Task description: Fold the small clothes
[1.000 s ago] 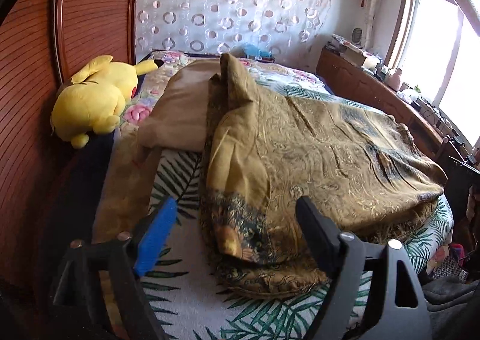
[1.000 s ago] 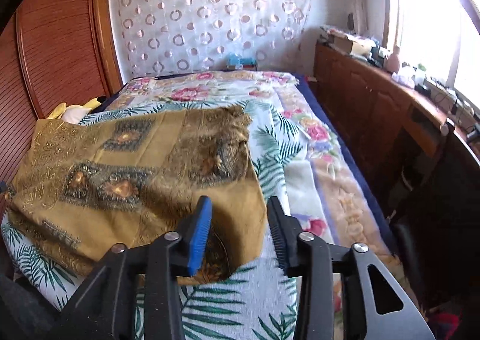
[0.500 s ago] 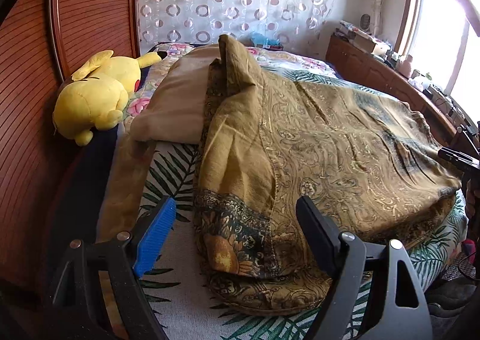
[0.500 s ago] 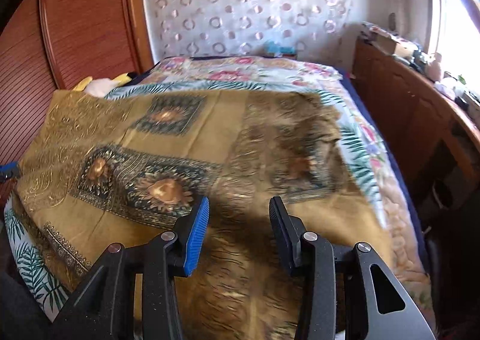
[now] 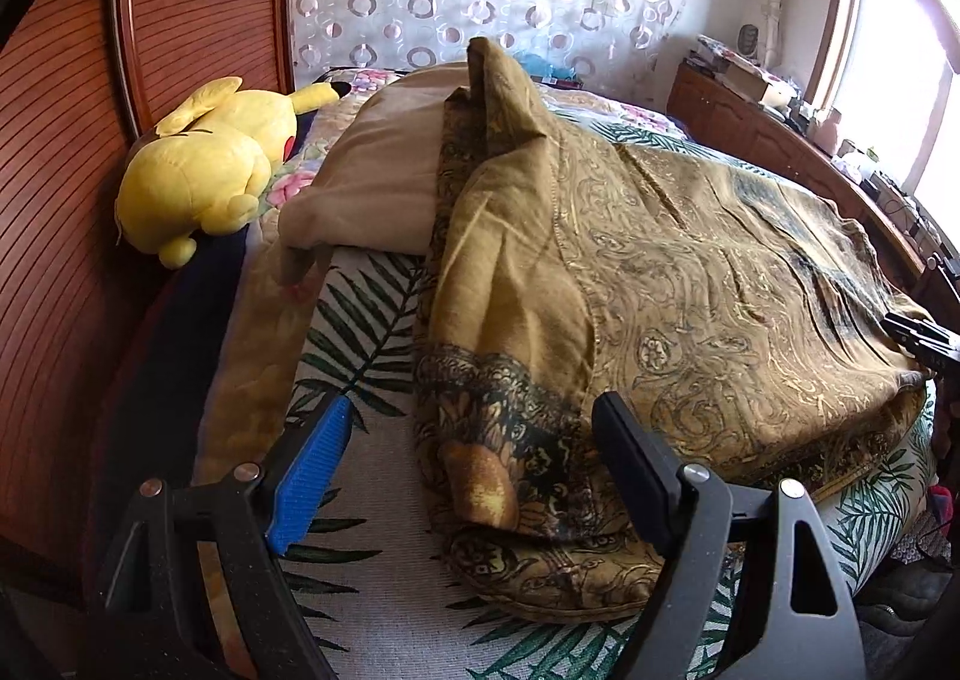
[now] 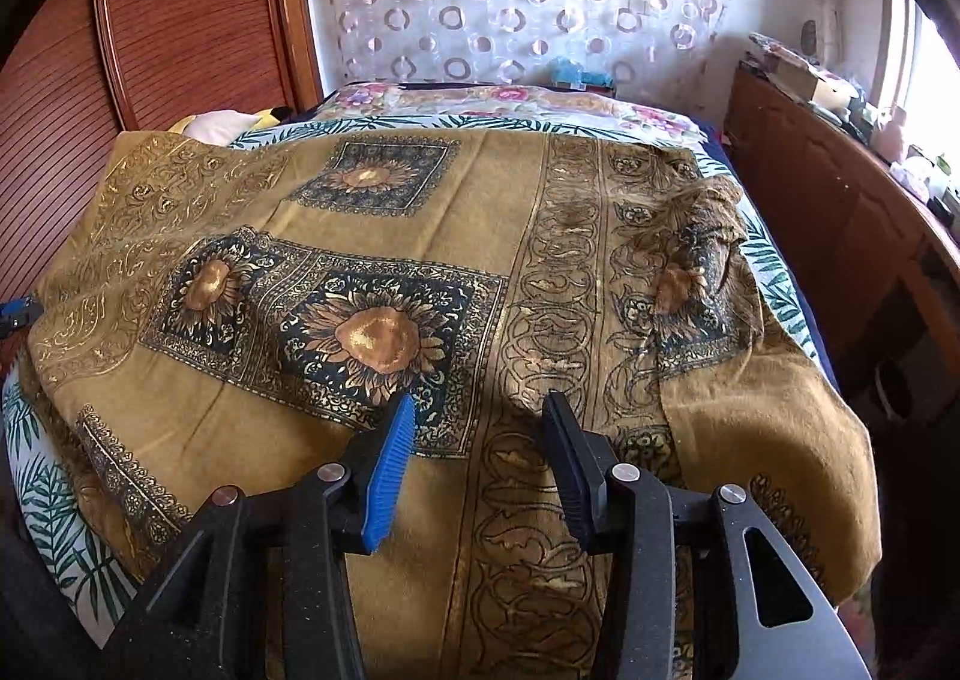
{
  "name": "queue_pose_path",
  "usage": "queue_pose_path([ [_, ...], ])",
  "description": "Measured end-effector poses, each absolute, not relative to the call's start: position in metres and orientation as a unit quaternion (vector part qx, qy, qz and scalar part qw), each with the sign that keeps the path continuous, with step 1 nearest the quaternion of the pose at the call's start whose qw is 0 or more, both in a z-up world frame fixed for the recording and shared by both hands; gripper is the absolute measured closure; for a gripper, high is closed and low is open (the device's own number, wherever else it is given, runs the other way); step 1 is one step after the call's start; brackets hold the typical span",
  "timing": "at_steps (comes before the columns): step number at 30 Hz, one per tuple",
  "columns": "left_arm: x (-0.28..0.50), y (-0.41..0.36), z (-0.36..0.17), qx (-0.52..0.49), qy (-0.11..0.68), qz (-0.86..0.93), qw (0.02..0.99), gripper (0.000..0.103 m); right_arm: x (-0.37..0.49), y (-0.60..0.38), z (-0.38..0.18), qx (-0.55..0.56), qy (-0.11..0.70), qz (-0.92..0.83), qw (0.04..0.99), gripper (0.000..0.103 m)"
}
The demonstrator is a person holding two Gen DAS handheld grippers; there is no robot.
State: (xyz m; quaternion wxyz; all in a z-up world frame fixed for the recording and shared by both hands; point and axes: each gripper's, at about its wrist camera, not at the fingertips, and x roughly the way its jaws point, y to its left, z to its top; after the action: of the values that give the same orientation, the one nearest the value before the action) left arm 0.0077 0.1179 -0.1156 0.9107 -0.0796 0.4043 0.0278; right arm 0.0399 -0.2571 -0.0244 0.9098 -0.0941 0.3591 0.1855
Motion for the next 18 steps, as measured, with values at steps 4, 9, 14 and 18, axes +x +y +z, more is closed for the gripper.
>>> queue_pose_path([
  [4,0.007,0.121,-0.118,-0.087,0.404,0.028,0.910,0.020,0.033,-0.248,-0.027,-0.113,0.351,0.168,0.914,0.053],
  [9,0.003,0.128,-0.119,-0.108,0.398,0.018,0.911,0.020,0.035,-0.252,-0.027,-0.104,0.354,0.171,0.914,0.045],
  [14,-0.007,0.136,-0.113,-0.129,0.384,0.008,0.914,0.035,0.034,-0.252,-0.026,-0.110,0.355,0.176,0.911,0.041],
  [18,-0.011,0.137,-0.115,-0.124,0.392,0.008,0.911,0.049,0.034,-0.252,-0.026,-0.111,0.357,0.181,0.910,0.038],
])
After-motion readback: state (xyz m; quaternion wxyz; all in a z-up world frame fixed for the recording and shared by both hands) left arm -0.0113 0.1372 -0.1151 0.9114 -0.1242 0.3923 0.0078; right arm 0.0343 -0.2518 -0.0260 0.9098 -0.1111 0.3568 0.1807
